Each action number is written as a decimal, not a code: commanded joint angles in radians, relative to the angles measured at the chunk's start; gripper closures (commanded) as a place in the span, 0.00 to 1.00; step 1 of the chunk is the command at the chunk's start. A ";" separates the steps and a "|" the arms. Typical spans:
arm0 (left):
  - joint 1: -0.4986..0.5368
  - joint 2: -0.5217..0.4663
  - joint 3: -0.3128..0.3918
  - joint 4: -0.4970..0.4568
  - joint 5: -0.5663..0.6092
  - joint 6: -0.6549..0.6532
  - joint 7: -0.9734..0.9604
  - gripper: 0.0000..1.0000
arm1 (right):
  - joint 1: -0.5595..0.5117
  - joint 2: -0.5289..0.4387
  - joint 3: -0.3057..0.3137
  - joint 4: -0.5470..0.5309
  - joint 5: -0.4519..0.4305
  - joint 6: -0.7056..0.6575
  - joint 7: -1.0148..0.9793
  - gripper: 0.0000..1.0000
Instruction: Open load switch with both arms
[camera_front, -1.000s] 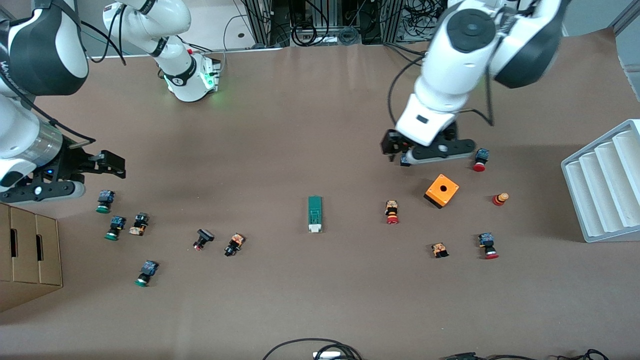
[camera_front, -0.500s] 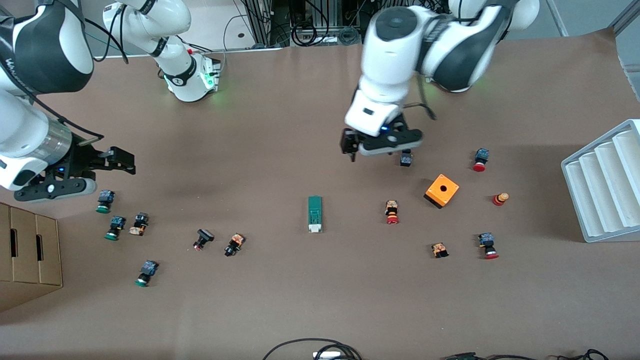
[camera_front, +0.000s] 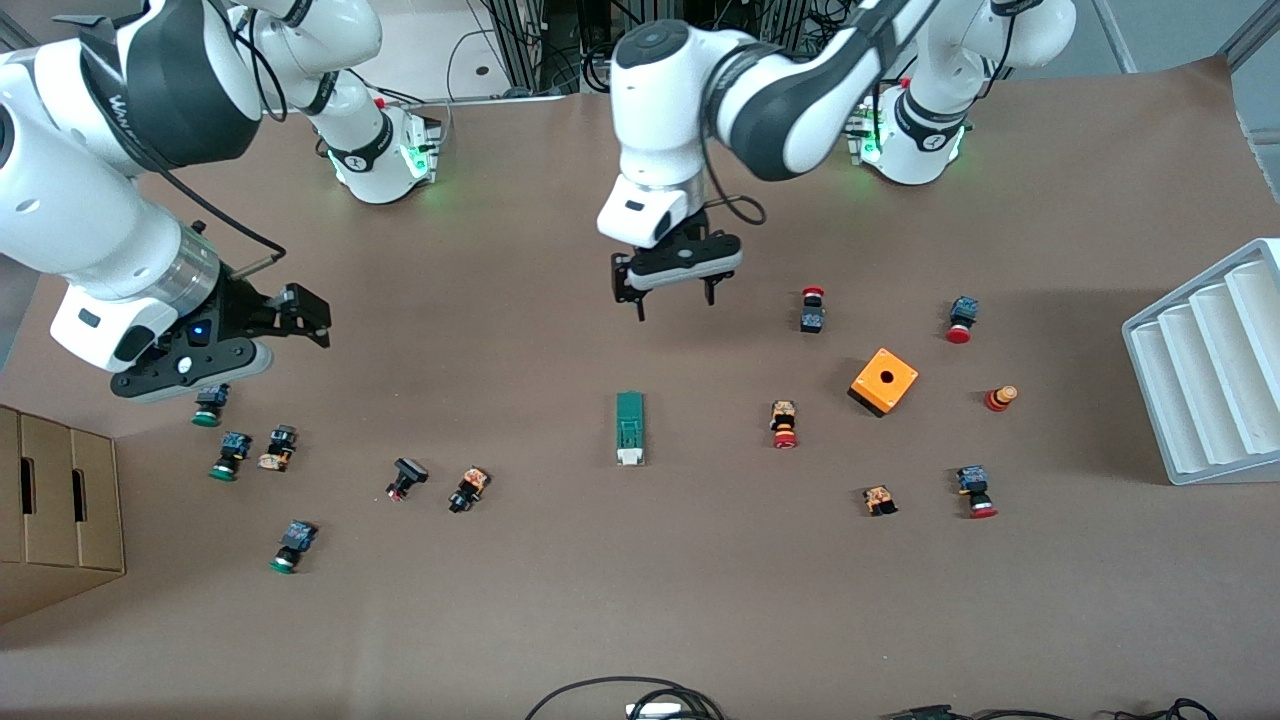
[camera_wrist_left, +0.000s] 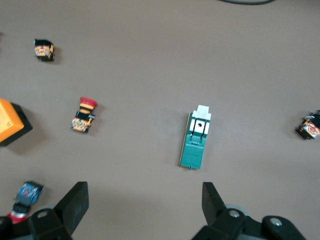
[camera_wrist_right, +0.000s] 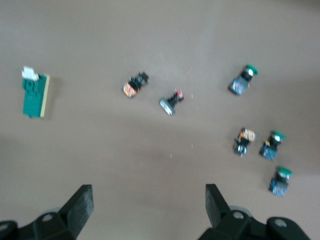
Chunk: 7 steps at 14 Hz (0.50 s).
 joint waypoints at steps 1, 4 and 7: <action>-0.069 0.077 0.010 0.029 0.138 0.036 -0.144 0.00 | 0.015 0.051 -0.004 0.021 0.024 0.066 -0.005 0.00; -0.118 0.154 0.011 0.029 0.281 0.079 -0.238 0.00 | 0.034 0.108 -0.004 0.021 0.025 0.102 -0.005 0.00; -0.160 0.243 0.011 0.030 0.431 0.123 -0.261 0.00 | 0.055 0.164 -0.004 0.021 0.027 0.177 -0.055 0.00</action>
